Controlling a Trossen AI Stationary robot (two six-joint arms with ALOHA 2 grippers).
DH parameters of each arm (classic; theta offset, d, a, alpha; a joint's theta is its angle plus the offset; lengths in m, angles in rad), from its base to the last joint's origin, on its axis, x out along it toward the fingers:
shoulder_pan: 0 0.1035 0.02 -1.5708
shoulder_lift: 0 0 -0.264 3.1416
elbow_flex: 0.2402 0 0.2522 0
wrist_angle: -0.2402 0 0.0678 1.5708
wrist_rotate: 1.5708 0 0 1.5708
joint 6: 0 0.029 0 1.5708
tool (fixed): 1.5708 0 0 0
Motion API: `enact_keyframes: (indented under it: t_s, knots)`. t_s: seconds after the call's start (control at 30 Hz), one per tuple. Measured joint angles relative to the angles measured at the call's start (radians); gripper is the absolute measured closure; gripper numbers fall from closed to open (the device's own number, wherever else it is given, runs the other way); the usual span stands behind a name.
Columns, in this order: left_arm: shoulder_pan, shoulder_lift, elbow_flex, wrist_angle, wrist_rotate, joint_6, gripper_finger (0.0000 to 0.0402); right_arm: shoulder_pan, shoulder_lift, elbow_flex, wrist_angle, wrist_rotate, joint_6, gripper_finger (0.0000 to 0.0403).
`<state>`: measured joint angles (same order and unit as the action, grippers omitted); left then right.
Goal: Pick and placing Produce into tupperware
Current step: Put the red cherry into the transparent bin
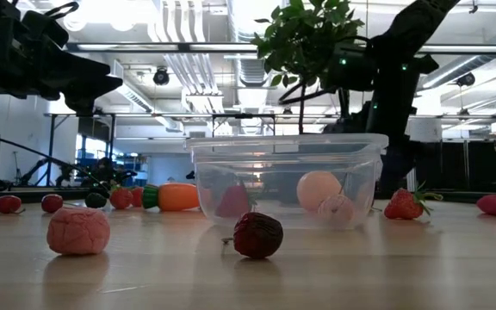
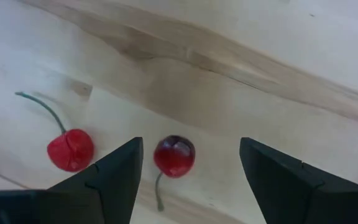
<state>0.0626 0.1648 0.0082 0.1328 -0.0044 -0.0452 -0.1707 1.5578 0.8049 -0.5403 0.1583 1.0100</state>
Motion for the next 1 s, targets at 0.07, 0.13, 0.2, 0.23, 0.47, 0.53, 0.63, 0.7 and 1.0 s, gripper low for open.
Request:
enact_keyframes:
  t_s: [0.07,0.13,0.2,0.23,0.47,0.53,0.63,0.7,1.0]
  knots:
    - [0.0,-0.002,0.0,-0.001,0.0,0.0,0.0214,0.0,0.008,-0.002,0.004,0.001,0.004,0.0143]
    - [0.0,-0.002,0.0,0.0,0.0,0.0,0.0214,0.0,0.01,-0.007,0.0,0.001,0.003,0.0143]
    - [0.0,-0.002,0.0,0.0,0.0,0.0,0.0214,0.0,0.01,-0.008,0.001,0.0,0.005,0.0143]
    - [0.0,-0.002,0.0,0.0,0.0,0.0,0.0214,0.001,0.01,-0.009,0.001,0.0,0.009,0.0143]
    - [0.0,-0.002,0.0,0.0,0.0,0.0,0.0214,0.035,0.01,-0.009,0.012,-0.011,0.066,0.0162]
    - [0.0,-0.002,0.0,-0.001,0.0,0.0,0.0214,0.046,0.01,-0.009,0.015,-0.011,0.077,0.0173]
    - [0.0,-0.002,0.0,-0.001,0.0,0.0,0.0214,0.051,0.018,-0.009,0.021,-0.004,0.103,0.0186]
    - [0.0,-0.002,0.0,0.0,0.0,0.0,0.0214,0.051,0.035,-0.009,0.022,-0.004,0.109,0.0191]
    - [0.0,-0.002,0.0,0.0,0.0,0.0,0.0214,0.053,0.077,0.012,0.024,0.024,0.108,0.0193]
